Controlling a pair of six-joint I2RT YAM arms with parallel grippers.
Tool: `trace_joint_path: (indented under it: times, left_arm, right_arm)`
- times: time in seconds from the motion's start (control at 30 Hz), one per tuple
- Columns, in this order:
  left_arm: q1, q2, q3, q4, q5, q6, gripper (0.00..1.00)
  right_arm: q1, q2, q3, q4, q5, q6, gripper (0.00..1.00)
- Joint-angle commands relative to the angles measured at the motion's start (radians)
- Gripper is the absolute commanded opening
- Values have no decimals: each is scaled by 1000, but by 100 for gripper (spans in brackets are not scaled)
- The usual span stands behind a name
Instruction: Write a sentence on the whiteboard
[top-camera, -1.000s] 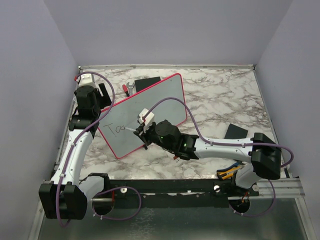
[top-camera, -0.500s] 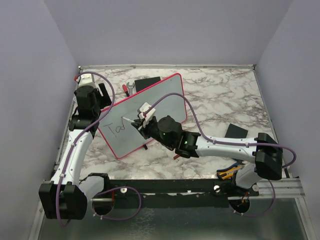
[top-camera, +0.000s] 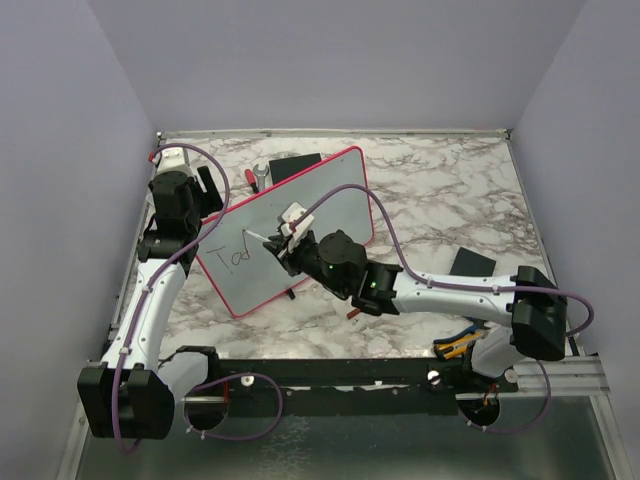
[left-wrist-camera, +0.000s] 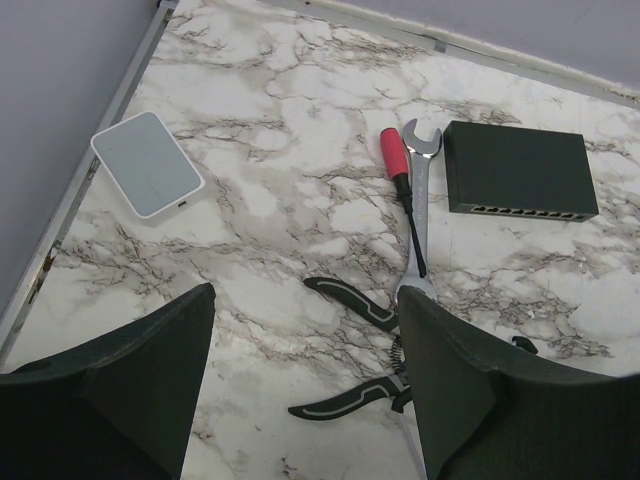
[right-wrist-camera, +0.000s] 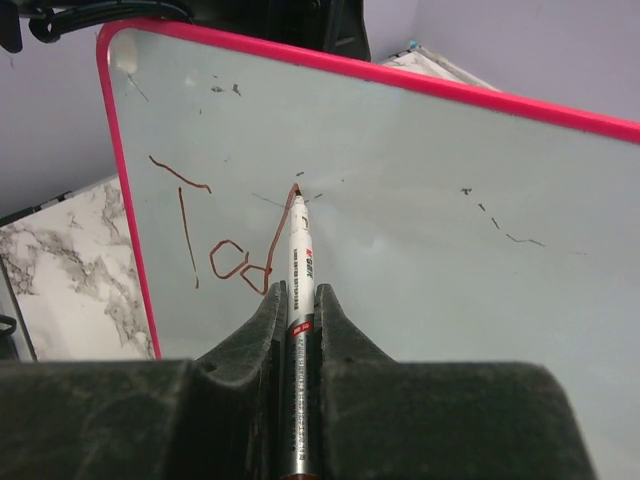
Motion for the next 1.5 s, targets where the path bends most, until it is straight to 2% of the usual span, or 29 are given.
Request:
trace_joint_path:
  times: [0.0, 0.63, 1.03, 1.47]
  left_arm:
    - [-2, -10, -13, -12, 29, 3, 75]
    - [-3, -9, -15, -11, 29, 3, 75]
    - [-3, -9, -16, -12, 27, 3, 75]
    - [-3, -9, -15, -12, 29, 1, 74]
  right_arm:
    - [-16, -20, -39, -9, 1, 33, 0]
    - [-16, 8, -102, -80, -66, 128, 0]
    - [-16, -8, -117, -100, -26, 132, 0]
    - [-16, -108, -142, -86, 32, 117, 0]
